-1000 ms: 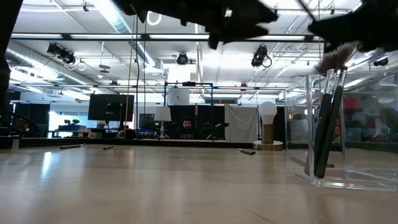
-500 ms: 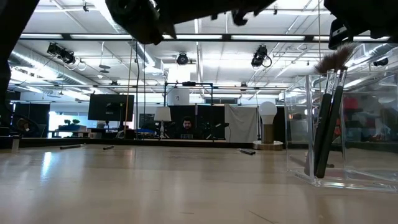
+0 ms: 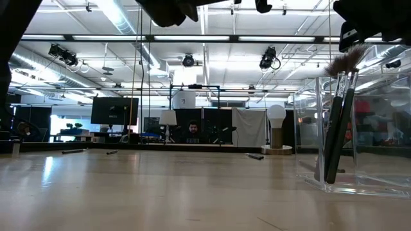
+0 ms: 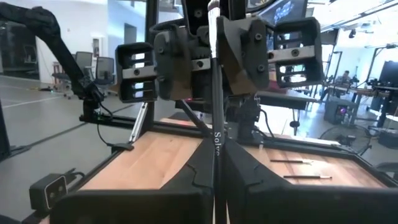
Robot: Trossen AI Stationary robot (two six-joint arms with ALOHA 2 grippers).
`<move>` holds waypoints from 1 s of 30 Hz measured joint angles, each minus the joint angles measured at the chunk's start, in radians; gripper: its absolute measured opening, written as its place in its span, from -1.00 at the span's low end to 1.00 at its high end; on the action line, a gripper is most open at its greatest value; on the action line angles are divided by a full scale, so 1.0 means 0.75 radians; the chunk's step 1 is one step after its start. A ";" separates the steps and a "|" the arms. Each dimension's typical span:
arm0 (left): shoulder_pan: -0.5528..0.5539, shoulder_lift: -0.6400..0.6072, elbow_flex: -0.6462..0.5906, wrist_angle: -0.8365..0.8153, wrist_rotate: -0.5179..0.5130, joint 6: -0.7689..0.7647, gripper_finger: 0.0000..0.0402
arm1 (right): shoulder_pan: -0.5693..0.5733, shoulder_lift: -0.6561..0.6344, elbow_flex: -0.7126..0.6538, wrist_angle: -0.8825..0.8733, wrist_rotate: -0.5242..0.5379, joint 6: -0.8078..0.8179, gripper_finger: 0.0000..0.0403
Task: Put items in baskets/containers
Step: Put the eyeshadow brush into the middle section of the transparent organizer
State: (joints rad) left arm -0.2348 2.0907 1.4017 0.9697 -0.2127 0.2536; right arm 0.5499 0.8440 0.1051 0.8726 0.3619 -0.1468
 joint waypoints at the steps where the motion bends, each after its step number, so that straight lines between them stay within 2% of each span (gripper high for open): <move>1: -0.002 0.000 0.000 0.001 -0.002 -0.005 -0.54 | 0.000 0.000 0.000 0.000 -0.004 0.000 -0.95; 4: -0.013 0.000 0.001 -0.001 -0.005 0.004 -0.83 | 0.001 0.001 0.000 -0.004 -0.008 0.001 -0.94; 6: -0.019 0.000 0.001 -0.007 -0.006 0.014 -0.92 | 0.001 0.001 0.000 -0.019 -0.008 0.021 -0.91; 9: -0.022 -0.003 0.001 -0.037 -0.009 -0.008 -0.91 | 0.001 -0.001 0.000 -0.057 -0.010 0.082 -0.80; 13: -0.025 -0.047 0.008 -0.154 -0.015 -0.074 -0.93 | 0.001 -0.026 0.000 -0.190 -0.010 0.188 -0.51; 17: -0.026 -0.105 0.074 -0.436 -0.030 -0.168 -0.93 | 0.026 -0.116 0.000 -0.435 -0.010 0.225 -0.20; 20: -0.029 -0.113 0.191 -0.711 0.003 -0.286 -0.93 | 0.049 -0.220 -0.001 -0.598 -0.017 0.275 -0.02; 25: -0.037 -0.076 0.442 -1.102 0.100 -0.476 -0.91 | 0.080 -0.396 0.032 -0.897 -0.016 0.366 0.09; 30: -0.040 -0.018 0.540 -1.193 0.248 -0.635 -0.92 | 0.118 -0.524 0.142 -1.163 -0.016 0.431 0.05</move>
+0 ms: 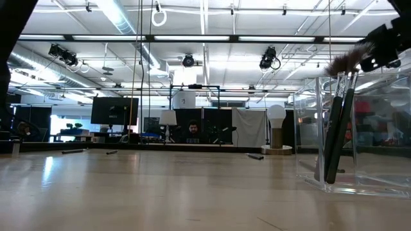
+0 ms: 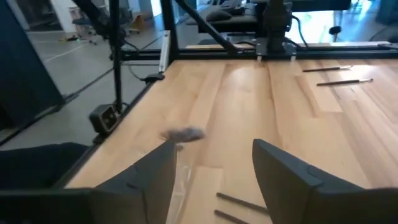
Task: Put items in baskets/containers
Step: Put the eyeshadow brush into the middle section of the transparent organizer
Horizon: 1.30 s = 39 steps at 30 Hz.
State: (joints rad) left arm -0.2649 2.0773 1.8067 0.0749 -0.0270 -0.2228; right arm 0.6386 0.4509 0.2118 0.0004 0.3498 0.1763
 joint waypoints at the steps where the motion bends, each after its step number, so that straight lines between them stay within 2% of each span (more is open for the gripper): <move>1: 0.003 0.009 0.004 0.020 0.016 -0.025 -0.92 | 0.013 -0.017 0.025 -0.045 -0.001 0.000 0.03; 5: 0.006 0.058 0.004 0.043 0.029 -0.110 -0.92 | 0.073 -0.060 0.092 -0.112 -0.001 -0.012 -0.03; 15: 0.005 0.178 0.002 0.043 0.042 -0.201 -0.91 | 0.169 -0.071 0.098 -0.107 0.000 -0.036 -0.16; 33: 0.006 0.268 0.001 -0.173 0.067 -0.165 -0.90 | 0.192 -0.071 0.098 -0.107 0.000 -0.037 -0.21; 39: 0.010 0.284 0.002 -0.185 0.067 -0.151 -0.87 | 0.192 -0.071 0.098 -0.113 0.000 -0.037 -0.21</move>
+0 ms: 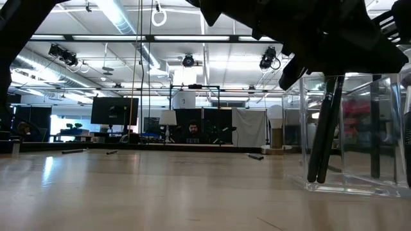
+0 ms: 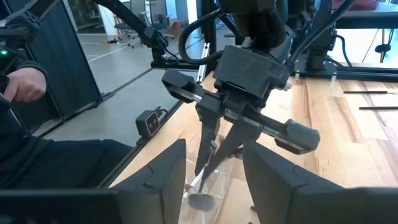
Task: Put items in baskets/containers
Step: Put the eyeshadow brush into the middle section of the transparent organizer, then put the eyeshadow brush into the right section of the transparent organizer
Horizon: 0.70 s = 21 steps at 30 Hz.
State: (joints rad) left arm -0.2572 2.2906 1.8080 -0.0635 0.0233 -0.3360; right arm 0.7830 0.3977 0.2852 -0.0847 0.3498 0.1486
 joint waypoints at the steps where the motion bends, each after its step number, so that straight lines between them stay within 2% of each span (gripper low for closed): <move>1: 0.002 0.000 0.000 -0.001 -0.001 0.007 -0.84 | 0.000 0.000 0.000 0.000 0.000 0.000 -0.21; 13: 0.039 -0.003 0.000 -0.012 0.003 0.013 -0.17 | -0.001 0.001 0.001 -0.026 0.000 0.001 -0.21; 17: 0.060 -0.053 -0.002 -0.014 0.043 0.013 -0.05 | -0.001 0.001 0.001 -0.036 0.000 0.014 -0.21; 21: 0.064 -0.092 0.000 0.001 0.044 0.038 -0.01 | -0.001 0.000 0.001 -0.041 0.000 0.022 -0.21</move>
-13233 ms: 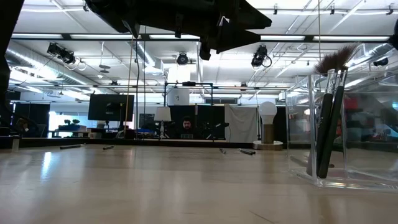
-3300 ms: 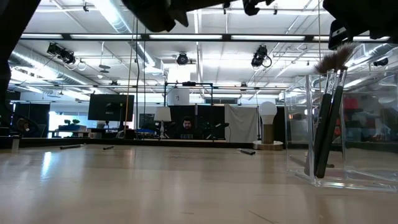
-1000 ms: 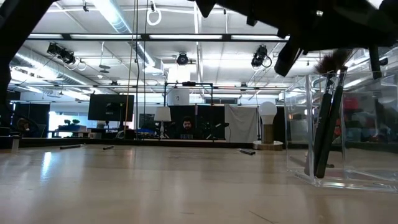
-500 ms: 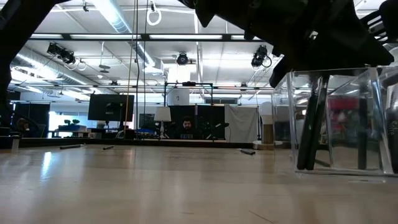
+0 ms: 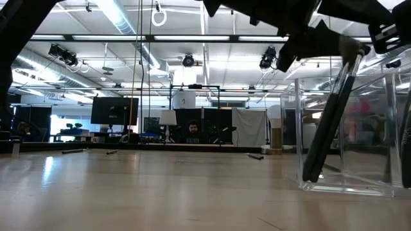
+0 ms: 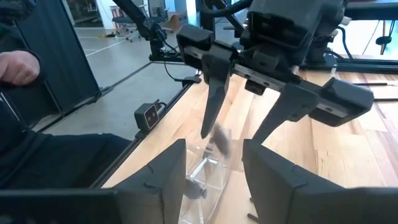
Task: Put items in baskets/containers
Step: Put the eyeshadow brush into the right section of the transparent organizer
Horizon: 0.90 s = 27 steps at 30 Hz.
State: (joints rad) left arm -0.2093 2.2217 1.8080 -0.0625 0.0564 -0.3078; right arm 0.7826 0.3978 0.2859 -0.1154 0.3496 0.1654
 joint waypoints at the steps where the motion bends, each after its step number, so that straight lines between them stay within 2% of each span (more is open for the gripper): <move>1: -0.001 -0.003 -0.001 -0.002 0.000 0.007 -0.01 | 0.000 0.000 0.000 0.000 0.000 0.000 -0.21; 8: -0.020 -0.040 -0.001 0.021 0.002 -0.002 -0.03 | -0.001 0.000 0.000 0.001 0.000 0.002 -0.21; 11: -0.021 -0.093 -0.002 -0.045 -0.002 -0.004 -0.03 | -0.001 0.000 0.000 0.001 0.000 0.003 -0.21; 14: -0.019 -0.176 -0.002 -0.202 -0.078 -0.004 -0.03 | -0.001 0.000 0.000 0.001 0.000 0.004 -0.21; 17: -0.034 -0.262 0.000 -0.445 -0.275 -0.021 -0.03 | -0.001 0.000 0.000 0.000 0.001 0.004 -0.21; 21: -0.058 -0.343 0.001 -0.856 -0.622 -0.122 -0.03 | -0.001 0.001 0.000 0.000 0.001 0.004 -0.21; 25: -0.072 -0.368 0.000 -1.285 -0.951 -0.391 -0.03 | -0.001 0.010 0.000 -0.001 0.000 0.004 -0.21; 27: -0.066 -0.365 -0.005 -1.524 -1.040 -0.574 -0.03 | -0.001 0.014 0.000 -0.001 0.001 0.004 -0.21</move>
State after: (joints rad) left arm -0.2592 1.9480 1.8042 -1.2053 -0.7237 -0.7384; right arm 0.7822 0.4083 0.2859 -0.1163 0.3501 0.1680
